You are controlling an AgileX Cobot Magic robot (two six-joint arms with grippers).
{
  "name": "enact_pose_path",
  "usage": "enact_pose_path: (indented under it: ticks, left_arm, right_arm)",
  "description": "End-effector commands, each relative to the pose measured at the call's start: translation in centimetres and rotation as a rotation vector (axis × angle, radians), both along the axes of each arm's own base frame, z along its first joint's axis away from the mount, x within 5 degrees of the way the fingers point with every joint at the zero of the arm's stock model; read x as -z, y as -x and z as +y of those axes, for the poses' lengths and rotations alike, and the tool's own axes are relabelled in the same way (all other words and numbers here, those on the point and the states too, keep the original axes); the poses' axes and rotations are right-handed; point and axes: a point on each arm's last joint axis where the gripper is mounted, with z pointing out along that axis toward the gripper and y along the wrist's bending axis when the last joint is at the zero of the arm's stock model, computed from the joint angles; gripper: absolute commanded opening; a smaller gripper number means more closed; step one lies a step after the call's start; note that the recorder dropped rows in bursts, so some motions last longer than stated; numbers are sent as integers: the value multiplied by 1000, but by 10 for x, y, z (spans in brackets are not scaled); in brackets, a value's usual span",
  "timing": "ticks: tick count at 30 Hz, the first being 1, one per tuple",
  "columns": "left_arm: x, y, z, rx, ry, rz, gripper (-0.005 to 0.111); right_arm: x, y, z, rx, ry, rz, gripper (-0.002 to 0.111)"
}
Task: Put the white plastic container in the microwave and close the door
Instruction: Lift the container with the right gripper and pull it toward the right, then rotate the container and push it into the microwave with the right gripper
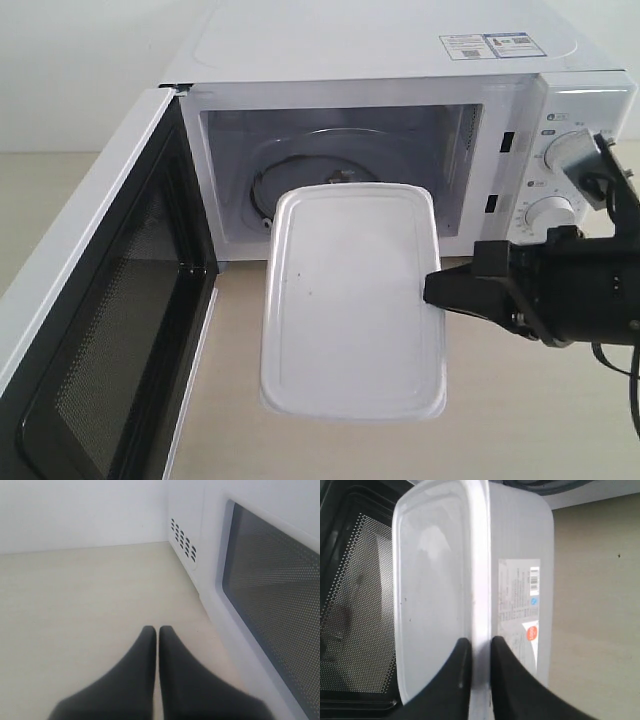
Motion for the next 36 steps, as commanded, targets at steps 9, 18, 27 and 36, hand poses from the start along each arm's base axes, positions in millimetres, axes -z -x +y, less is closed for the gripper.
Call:
enact_pose_path:
  ticks: [9,18,27,36]
  left_arm:
    - [1,0,0,-2,-3,1,4]
    - [1,0,0,-2,-3,1,4]
    - [1,0,0,-2,-3,1,4]
    - [1,0,0,-2,-3,1,4]
  right_arm:
    - [-3,19,0,0,-60,8,0]
    - [5,22,6,35,-24,74,0]
    - [5,26,37,115,105,127,0]
    - [1,36,60,311,147,109,0]
